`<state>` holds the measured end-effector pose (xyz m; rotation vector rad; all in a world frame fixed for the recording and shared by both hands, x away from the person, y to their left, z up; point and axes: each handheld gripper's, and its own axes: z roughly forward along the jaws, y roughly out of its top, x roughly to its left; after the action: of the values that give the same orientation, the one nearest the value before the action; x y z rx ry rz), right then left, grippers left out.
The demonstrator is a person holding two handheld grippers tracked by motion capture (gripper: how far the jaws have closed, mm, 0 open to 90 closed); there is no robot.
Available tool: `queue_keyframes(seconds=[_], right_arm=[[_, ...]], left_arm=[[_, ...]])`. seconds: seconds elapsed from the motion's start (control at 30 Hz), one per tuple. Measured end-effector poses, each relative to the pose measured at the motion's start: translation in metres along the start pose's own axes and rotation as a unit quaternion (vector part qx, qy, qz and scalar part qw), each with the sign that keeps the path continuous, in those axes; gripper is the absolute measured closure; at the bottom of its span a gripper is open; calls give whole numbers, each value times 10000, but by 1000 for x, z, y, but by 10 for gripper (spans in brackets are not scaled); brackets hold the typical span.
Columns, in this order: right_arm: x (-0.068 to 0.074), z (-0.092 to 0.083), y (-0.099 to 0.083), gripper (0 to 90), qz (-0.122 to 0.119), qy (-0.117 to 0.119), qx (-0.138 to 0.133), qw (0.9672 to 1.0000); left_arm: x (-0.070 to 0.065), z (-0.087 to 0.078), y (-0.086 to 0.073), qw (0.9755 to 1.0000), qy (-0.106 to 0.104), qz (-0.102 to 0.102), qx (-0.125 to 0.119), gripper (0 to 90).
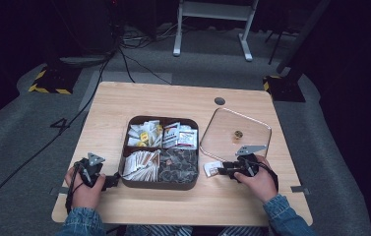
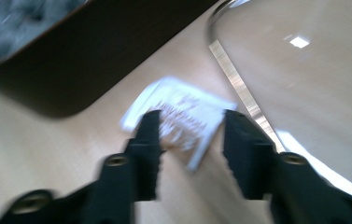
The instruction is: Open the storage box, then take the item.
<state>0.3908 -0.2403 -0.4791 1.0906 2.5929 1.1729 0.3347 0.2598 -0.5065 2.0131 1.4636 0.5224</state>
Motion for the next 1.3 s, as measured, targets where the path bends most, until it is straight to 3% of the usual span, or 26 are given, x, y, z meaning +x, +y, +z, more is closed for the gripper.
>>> queue_keyframes(seconds=[0.03, 0.1, 0.2, 0.53, 1.03, 1.3], right_arm=[[-1, -2, 1, 484, -4, -226, -174, 9996], [-2, -5, 3, 440, -44, -457, -331, 9984], [-5, -12, 5, 421, -37, -606, -530, 9967], [-10, -24, 11, 421, 4, -611, -799, 9949], [-22, -52, 25, 425, 68, -712, -1247, 9896], [-35, -54, 38, 415, 63, -804, -1253, 9888]], left_arm=[[0, 0, 0, 10000, 1, -1, -1, 0], [0, 0, 0, 10000, 1, -1, -1, 0], [0, 0, 0, 10000, 1, -1, -1, 0], [0, 0, 0, 10000, -6, 12, 7, 0], [0, 0, 0, 10000, 27, -20, -2, 0], [-1, 0, 0, 10000, 47, -33, 2, 2]])
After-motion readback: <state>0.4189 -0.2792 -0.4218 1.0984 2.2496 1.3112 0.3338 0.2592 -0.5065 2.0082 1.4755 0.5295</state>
